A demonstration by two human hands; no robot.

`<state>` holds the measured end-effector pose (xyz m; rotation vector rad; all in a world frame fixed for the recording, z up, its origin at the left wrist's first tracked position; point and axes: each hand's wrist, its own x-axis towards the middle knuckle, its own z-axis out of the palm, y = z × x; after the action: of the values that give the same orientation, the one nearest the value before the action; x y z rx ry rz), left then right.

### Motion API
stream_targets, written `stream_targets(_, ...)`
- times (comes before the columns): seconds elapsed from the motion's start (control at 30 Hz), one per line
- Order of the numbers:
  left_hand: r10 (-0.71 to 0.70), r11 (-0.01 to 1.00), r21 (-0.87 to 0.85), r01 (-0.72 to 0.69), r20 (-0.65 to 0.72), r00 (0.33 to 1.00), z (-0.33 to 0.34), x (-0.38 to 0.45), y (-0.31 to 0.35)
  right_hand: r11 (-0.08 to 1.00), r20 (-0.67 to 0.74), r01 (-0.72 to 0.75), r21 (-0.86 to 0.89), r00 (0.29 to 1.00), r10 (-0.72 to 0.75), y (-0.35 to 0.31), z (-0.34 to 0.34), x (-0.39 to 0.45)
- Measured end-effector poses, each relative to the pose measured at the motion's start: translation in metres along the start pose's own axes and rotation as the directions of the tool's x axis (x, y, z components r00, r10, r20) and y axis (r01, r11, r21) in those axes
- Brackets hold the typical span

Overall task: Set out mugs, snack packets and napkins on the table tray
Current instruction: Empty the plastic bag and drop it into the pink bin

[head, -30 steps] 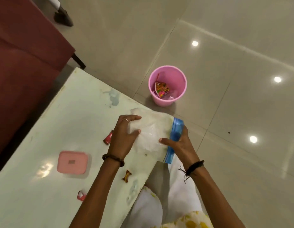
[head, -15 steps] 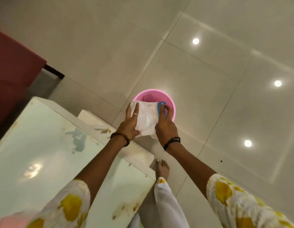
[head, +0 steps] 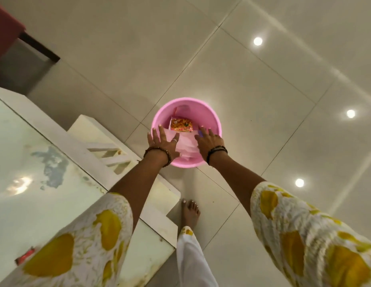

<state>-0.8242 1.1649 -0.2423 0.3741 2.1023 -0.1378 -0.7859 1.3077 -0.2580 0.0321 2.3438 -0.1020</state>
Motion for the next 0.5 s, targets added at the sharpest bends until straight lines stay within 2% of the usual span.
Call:
stream_targets(0.07, 0.010, 0.997, -0.071, -0.010, -0.001, 1.000, -0.002, -0.012, 0.002, 1.000, -0.091, 0.002, 0.031, 0.996, 0.000, -0.010, -0.003, -0.011)
stream_targets(0.13, 0.053, 0.980, -0.191, -0.065, -0.064, 0.996, -0.005, -0.034, 0.005, 0.990, -0.197, 0.017, 0.139, 0.980, 0.011, -0.025, -0.011, -0.030)
stream_targets(0.23, 0.058, 0.897, -0.423, -0.130, -0.179, 0.982, -0.007, -0.077, 0.008, 0.953, -0.302, 0.065, 0.295, 0.953, 0.029, -0.049, -0.024, -0.066)
stream_targets(0.33, -0.088, 0.699, -0.706, -0.113, -0.242, 0.966, -0.005, -0.131, -0.002, 0.916, -0.397, 0.123, 0.383, 0.917, 0.043, -0.081, -0.041, -0.109)
stream_targets(0.4, -0.208, 0.586, -0.797, -0.144, -0.320, 0.924, 0.001, -0.169, -0.013, 0.892, -0.449, 0.173, 0.417, 0.893, 0.036, -0.104, -0.051, -0.137)
stream_targets(0.5, -0.370, 0.430, -0.867, -0.250, -0.422, 0.827, 0.025, -0.234, -0.043, 0.862, -0.548, 0.325, 0.389, 0.834, -0.067, -0.150, -0.059, -0.184)
